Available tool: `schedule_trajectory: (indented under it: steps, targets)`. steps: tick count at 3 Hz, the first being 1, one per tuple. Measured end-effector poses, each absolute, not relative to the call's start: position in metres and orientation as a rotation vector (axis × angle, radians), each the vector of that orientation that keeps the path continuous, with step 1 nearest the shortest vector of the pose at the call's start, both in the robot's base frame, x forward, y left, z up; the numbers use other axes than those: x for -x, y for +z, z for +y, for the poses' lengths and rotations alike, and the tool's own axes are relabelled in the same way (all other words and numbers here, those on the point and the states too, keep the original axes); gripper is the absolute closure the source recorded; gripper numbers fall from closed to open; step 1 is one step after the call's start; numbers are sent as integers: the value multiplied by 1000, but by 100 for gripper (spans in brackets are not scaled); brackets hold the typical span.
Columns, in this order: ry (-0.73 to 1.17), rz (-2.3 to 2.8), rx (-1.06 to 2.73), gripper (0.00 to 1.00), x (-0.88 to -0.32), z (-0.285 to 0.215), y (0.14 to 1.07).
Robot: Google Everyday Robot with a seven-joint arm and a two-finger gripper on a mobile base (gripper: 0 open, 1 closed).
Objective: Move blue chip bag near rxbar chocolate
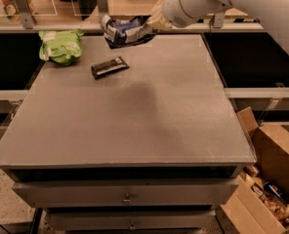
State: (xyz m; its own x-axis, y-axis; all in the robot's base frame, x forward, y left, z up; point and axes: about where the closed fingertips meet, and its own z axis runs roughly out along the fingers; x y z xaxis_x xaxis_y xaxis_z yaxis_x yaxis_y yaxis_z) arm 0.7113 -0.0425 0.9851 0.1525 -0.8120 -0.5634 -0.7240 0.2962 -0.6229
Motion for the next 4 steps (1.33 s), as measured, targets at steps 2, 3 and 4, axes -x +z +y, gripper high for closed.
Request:
schedule_trajectory:
  steps: [2,3,4]
  targets:
    - [-7,1546,1458,61,-732,-2,969]
    - [44,1547,1451,37,-742,11,958]
    - [75,1550,1455,13,-745,17,948]
